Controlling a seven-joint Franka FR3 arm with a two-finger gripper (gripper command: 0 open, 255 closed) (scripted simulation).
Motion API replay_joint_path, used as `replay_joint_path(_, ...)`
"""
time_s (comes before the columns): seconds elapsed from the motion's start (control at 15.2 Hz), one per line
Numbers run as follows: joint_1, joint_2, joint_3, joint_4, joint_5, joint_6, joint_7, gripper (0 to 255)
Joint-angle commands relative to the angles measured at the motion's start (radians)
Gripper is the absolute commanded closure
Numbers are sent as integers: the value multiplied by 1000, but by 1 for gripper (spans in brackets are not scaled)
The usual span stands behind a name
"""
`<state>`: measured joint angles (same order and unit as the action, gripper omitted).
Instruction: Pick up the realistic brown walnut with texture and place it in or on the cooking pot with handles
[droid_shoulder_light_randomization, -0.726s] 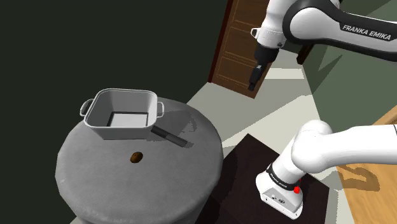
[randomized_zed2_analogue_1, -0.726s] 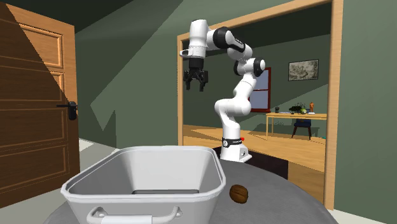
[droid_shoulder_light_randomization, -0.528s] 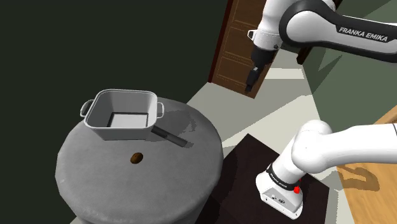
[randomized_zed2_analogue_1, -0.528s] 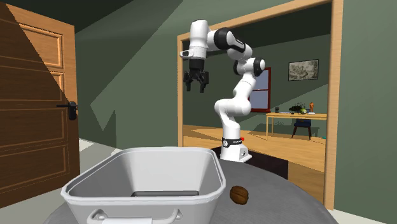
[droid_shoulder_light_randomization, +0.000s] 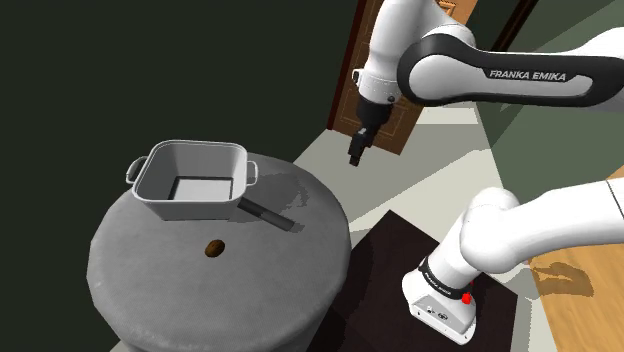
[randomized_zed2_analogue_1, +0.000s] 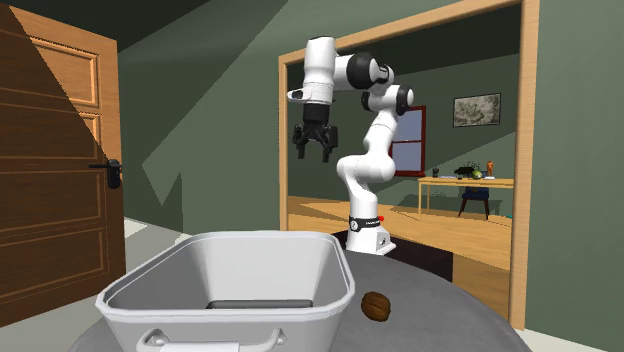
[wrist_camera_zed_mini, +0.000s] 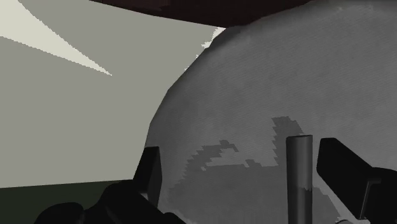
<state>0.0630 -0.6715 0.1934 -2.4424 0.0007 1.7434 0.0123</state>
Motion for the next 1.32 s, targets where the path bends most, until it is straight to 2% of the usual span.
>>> replay_joint_path(0.0, 13, 40, 35, -7, 21, 50, 38, 0)
replay_joint_path(0.33, 34, 172, 117, 15, 50, 169, 128, 0)
replay_joint_path(0.66, 44, 327, 200, 67, 46, 278, 224, 0)
replay_joint_path(0.99, 50, 502, 276, 150, -3, 370, 336, 0)
replay_joint_path(1.25, 63, 655, 323, 239, -78, 424, 438, 0)
